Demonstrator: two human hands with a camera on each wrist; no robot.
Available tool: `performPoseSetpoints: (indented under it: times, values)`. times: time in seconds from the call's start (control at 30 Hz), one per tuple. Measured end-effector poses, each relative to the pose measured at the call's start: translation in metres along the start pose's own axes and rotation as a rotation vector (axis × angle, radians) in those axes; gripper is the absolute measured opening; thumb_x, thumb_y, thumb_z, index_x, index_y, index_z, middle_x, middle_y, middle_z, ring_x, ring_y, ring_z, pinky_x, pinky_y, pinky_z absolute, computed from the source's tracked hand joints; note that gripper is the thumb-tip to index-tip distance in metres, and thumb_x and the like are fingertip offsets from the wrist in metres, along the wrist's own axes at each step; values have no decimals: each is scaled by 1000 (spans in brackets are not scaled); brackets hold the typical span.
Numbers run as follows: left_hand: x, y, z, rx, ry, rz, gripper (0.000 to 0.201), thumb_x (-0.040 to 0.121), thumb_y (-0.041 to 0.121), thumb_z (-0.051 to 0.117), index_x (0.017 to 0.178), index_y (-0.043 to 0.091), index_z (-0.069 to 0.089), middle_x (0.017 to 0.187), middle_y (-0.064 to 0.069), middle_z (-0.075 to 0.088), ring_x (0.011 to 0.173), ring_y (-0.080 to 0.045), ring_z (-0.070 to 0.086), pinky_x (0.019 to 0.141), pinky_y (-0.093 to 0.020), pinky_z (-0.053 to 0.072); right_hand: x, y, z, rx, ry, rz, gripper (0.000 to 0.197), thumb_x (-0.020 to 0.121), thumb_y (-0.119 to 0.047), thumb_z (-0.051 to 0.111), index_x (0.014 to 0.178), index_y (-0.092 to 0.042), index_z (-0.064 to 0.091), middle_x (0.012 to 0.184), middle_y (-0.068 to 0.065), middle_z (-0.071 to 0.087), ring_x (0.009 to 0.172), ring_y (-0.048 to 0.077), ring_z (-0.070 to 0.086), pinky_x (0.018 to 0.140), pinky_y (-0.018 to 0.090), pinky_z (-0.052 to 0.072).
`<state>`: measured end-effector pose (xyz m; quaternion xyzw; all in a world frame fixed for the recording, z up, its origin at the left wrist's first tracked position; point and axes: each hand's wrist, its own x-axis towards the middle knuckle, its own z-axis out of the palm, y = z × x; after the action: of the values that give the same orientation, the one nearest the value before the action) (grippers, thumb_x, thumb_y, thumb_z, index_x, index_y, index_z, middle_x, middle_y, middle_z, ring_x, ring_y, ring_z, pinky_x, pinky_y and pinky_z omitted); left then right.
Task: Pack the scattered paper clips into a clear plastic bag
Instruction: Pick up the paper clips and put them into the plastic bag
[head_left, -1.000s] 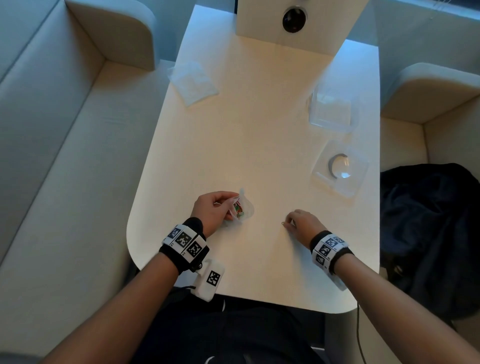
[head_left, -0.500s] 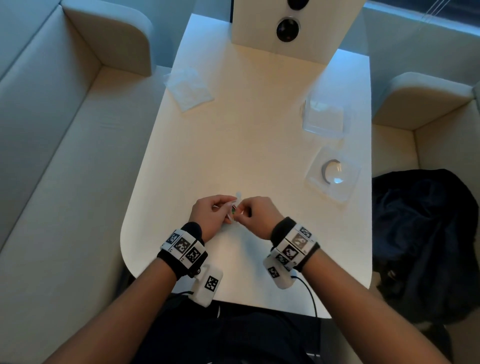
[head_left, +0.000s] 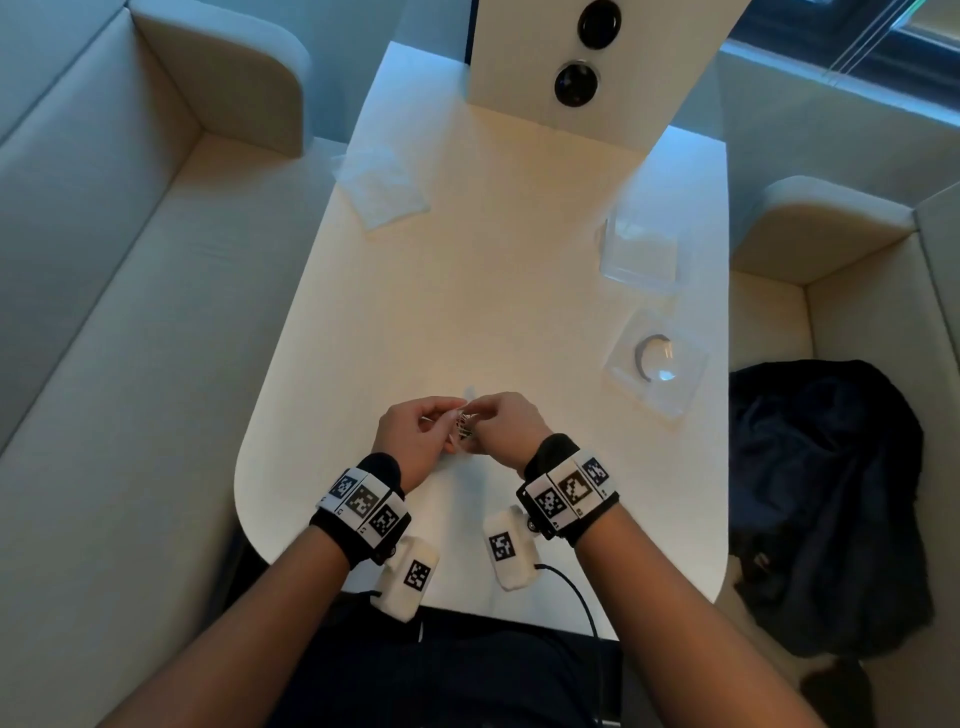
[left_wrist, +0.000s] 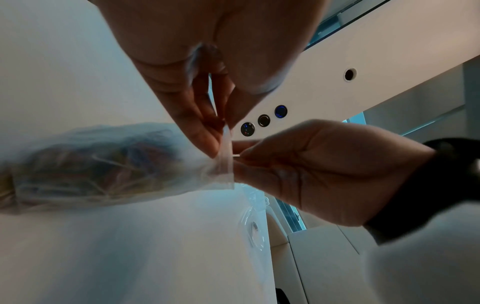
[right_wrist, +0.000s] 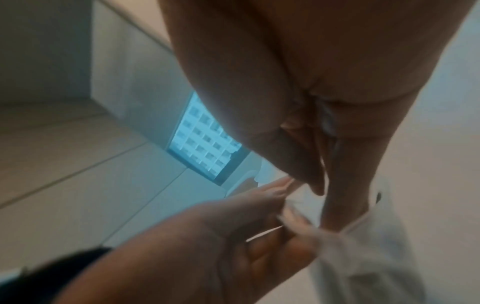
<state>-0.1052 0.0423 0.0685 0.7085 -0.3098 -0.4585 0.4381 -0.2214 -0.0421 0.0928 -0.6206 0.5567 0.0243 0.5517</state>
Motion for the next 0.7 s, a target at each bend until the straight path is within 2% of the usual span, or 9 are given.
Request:
performPoseSetpoints:
  times: [0.1, 0.17, 0.23, 0.3, 0.37, 0.47, 0.53, 0.63, 0.7]
  values:
    - [1, 0, -8, 21, -16, 14, 20, 95, 11, 60, 99, 23, 75, 92, -6, 76, 82, -22, 73, 77, -33, 61, -3, 5, -9, 2, 158, -152, 24, 84, 3, 56, 92, -10, 73, 92, 12, 73, 74, 26, 73, 71, 39, 62]
    - [3, 0, -14, 61, -58, 32, 22, 96, 11, 57, 96, 24, 75, 97, -3, 75, 87, -15, 72, 74, -23, 59, 1, 10, -19, -121, 252, -300, 34, 80, 5, 53, 97, -18, 72, 100, 1, 71, 76, 18, 70, 72, 30, 60]
    - [5, 2, -19, 106, -113, 70, 23, 97, 10, 55, 94, 23, 74, 98, -2, 74, 92, -13, 71, 73, -18, 56, 8, 17, -24, -306, 149, -436, 42, 79, 1, 59, 110, -25, 70, 113, -8, 65, 81, 11, 67, 76, 19, 54]
    - [8, 5, -25, 147, -161, 107, 22, 96, 9, 55, 95, 20, 74, 95, 0, 74, 92, -14, 70, 76, -19, 54, 13, 22, -21, -324, 1, -442, 29, 82, -8, 67, 108, -22, 73, 109, -6, 70, 77, 8, 68, 74, 17, 52]
    - [12, 10, -31, 192, -178, 142, 21, 96, 10, 56, 96, 20, 74, 89, 4, 71, 86, -13, 67, 77, -22, 52, 14, 25, -20, -238, -14, -386, 15, 85, -20, 71, 100, -16, 76, 89, 1, 76, 69, 9, 69, 69, 19, 53]
    - [21, 12, -39, 300, -119, 236, 21, 94, 10, 58, 101, 24, 73, 88, 5, 62, 81, -8, 59, 75, -17, 46, 15, 31, -18, -48, 60, -340, 18, 83, -28, 75, 85, -10, 76, 69, 5, 74, 62, 15, 70, 65, 23, 57]
    - [27, 14, -41, 389, -64, 342, 22, 92, 14, 62, 106, 27, 72, 96, 1, 57, 86, -9, 56, 80, -15, 43, 13, 32, -15, 43, 105, -329, 22, 82, -30, 76, 78, -9, 76, 64, 4, 73, 58, 15, 68, 64, 24, 57]
    - [33, 20, -38, 505, -86, 483, 19, 89, 36, 64, 104, 33, 74, 99, 7, 55, 97, -11, 53, 93, -27, 40, 10, 29, -11, 58, 130, -377, 23, 87, -31, 71, 77, -10, 77, 63, 3, 72, 55, 10, 65, 62, 21, 54]
    - [38, 23, -36, 607, -94, 522, 18, 87, 44, 65, 99, 35, 74, 97, 11, 54, 97, -10, 51, 95, -33, 37, 11, 27, -9, 18, 103, -415, 27, 92, -34, 64, 80, -13, 77, 64, 1, 72, 58, 14, 67, 63, 25, 56]
